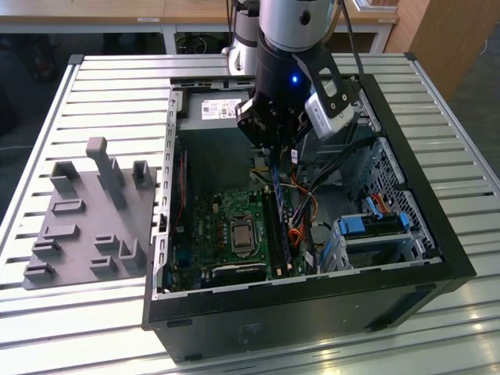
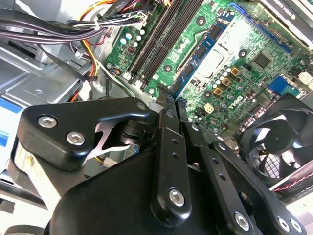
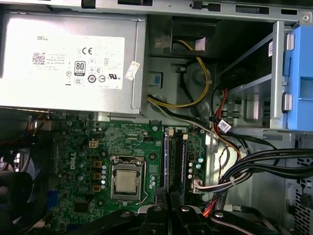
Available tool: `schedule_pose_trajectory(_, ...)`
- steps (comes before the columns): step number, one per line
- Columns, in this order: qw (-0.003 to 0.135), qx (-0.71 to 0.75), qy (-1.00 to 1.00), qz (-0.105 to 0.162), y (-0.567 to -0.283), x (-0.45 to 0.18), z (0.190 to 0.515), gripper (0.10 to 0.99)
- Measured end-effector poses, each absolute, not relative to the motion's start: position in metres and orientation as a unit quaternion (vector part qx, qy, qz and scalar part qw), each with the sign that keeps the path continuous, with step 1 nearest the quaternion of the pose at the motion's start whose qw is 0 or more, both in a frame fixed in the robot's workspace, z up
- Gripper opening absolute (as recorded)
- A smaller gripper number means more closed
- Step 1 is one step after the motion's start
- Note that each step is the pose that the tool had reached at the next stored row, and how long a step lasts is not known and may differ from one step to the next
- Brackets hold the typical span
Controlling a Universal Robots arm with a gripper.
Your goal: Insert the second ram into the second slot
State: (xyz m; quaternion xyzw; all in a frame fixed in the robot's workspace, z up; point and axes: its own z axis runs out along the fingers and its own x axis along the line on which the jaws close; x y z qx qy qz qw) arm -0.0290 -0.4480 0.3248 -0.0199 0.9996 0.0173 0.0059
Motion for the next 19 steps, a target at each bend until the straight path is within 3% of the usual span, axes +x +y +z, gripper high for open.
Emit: schedule_pose_trajectory(19, 0.006, -0.020, 1.000, 0.017, -0.4482, -0.0290, 0.3199, 0.137)
